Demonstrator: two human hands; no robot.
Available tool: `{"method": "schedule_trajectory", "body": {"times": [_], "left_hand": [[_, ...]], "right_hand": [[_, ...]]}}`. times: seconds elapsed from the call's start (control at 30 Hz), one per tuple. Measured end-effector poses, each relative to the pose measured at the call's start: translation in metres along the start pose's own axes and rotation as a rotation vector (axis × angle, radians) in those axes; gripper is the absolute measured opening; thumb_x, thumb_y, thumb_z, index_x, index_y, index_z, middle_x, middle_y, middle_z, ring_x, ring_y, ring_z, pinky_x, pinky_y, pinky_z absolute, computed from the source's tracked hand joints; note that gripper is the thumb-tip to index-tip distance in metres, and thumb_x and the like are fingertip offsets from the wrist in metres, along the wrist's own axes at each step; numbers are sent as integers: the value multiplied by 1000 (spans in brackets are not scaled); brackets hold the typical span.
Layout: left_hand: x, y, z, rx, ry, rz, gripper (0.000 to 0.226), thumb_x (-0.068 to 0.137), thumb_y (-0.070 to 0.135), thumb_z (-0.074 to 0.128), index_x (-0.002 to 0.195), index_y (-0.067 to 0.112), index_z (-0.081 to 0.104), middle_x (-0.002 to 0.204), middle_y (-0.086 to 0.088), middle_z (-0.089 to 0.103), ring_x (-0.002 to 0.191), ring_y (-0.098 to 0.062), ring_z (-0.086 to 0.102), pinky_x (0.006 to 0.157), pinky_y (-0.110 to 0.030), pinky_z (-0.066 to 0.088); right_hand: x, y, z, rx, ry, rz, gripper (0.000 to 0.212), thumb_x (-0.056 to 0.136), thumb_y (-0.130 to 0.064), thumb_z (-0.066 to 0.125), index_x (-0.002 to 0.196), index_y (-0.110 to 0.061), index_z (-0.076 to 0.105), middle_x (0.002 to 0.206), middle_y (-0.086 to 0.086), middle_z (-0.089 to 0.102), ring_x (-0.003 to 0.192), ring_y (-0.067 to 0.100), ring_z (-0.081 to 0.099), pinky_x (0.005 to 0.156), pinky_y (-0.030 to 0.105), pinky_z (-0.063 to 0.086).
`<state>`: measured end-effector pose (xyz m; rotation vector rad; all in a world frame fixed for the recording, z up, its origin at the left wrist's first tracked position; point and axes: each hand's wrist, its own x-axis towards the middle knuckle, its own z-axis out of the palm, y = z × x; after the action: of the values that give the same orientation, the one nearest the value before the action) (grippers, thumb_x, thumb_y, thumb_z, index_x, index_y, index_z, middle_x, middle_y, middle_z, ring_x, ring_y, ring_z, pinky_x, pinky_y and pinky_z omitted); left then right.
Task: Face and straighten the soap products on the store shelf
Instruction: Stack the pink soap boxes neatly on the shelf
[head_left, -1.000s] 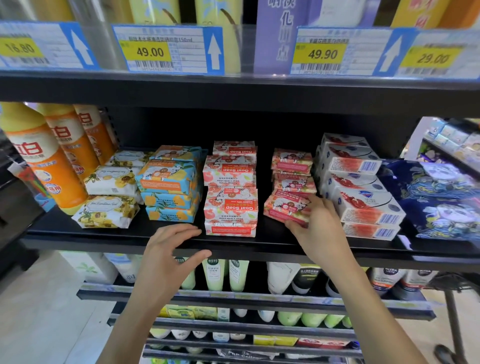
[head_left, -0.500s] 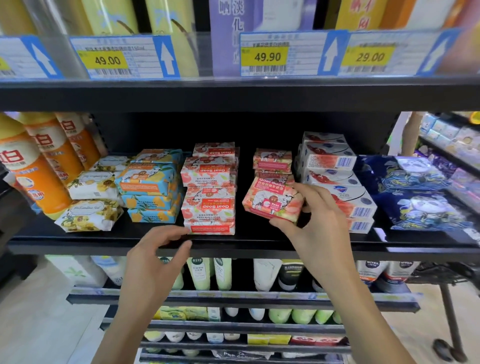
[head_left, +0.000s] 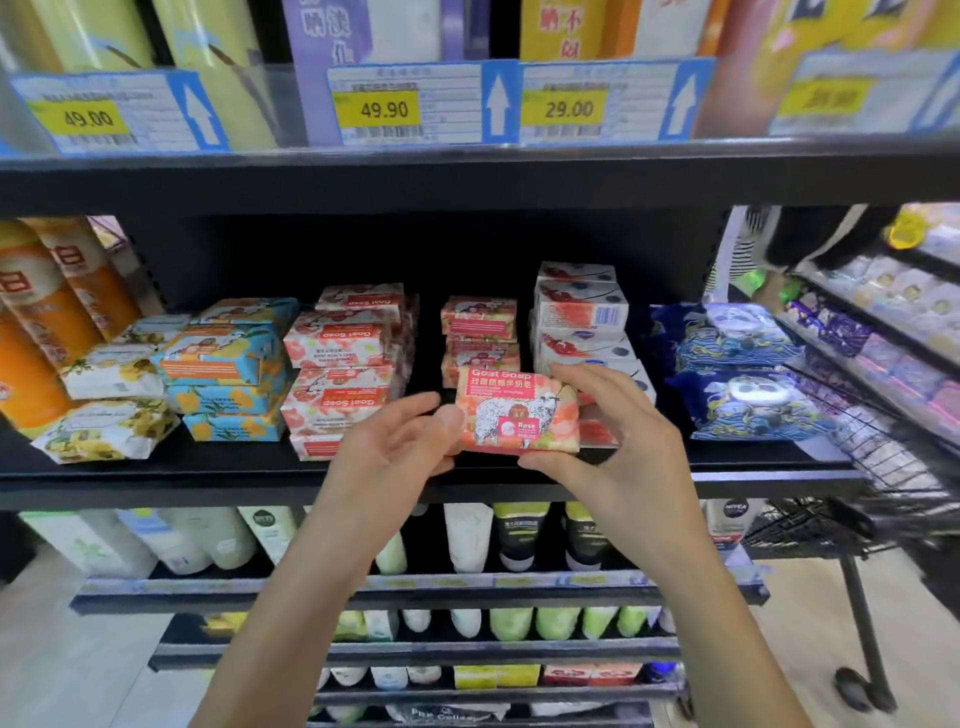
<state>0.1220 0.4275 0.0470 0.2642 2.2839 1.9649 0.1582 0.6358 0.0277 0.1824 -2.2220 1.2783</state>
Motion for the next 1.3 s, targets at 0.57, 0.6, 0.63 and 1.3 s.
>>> {"method": "schedule_trajectory", "body": {"times": [0.57, 0.6, 0.63, 1.3], "left_hand": [[-13, -4, 23, -317, -12, 85, 38, 94, 19, 65, 131, 9, 64, 116, -7, 76, 112, -21, 72, 97, -33, 57], [-13, -6, 23, -317, -14, 84, 39, 94, 20, 65, 131, 9, 63, 116, -7, 76, 112, -22, 72, 97, -33, 57], [-14, -7, 23, -323, -19, 78, 40, 93, 20, 65, 132, 10, 63, 117, -7, 76, 112, -22, 72, 97, -33, 57], [-8, -12, 19, -497, -62, -61, 33, 78, 38, 74, 92, 9, 81, 90, -13, 75, 85, -21, 71, 98, -44, 57]], "right_hand": [[-6, -2, -5, 567, -16, 351, 47, 71, -36, 80, 116, -27, 71, 107, -7, 77, 101, 8, 73, 83, 23, 58], [-6, 0, -4, 581, -14, 360, 46, 70, -35, 80, 114, -26, 72, 107, -6, 78, 101, 9, 73, 82, 22, 57], [-7, 1, -3, 592, -13, 370, 47, 69, -35, 80, 114, -25, 72, 106, -6, 78, 102, 9, 73, 83, 22, 57], [-20, 7, 10, 680, 16, 166, 49, 79, -3, 74, 127, -12, 66, 123, 3, 74, 119, 15, 67, 94, 22, 54]]}}
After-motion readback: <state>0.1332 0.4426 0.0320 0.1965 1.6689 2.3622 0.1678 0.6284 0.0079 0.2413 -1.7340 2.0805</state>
